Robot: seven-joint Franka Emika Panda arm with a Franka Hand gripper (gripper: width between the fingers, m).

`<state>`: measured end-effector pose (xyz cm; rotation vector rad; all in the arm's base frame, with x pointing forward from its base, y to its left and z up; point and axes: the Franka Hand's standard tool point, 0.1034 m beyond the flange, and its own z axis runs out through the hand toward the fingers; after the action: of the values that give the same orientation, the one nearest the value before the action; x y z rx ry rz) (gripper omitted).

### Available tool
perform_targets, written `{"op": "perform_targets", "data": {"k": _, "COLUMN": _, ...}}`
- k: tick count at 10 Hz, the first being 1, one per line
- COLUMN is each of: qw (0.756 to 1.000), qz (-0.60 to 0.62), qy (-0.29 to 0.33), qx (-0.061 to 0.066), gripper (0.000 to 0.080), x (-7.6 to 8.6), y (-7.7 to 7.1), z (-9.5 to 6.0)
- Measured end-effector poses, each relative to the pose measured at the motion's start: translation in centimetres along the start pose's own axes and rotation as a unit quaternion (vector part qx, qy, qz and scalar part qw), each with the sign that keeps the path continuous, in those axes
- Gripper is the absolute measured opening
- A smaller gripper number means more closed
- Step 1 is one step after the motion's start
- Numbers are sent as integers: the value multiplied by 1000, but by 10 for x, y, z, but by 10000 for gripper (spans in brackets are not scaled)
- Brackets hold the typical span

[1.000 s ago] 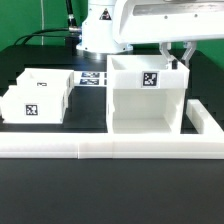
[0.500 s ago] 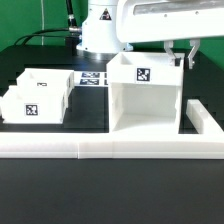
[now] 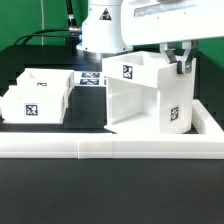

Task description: Assemble drawer

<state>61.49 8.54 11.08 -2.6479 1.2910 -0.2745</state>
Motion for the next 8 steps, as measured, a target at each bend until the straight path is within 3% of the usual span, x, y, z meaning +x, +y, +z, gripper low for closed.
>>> {"op": "perform_targets", "data": {"k": 4, "qw": 995, "qz": 100, "qy": -10, "qx": 12, "gripper": 47, "x": -6, "y": -6, "z": -2}}
{"op": "perform_targets", "data": {"k": 6, "qw": 974, "qz": 225, "qy": -17, "qx": 21, "gripper": 48, "x": -8, "y": -3, "z": -1}}
{"op": "perform_targets", "data": {"k": 8, "qw": 961, "qz": 274, "qy": -25, "qx": 22, "gripper": 49, "x": -4, "y": -9, "z": 3}}
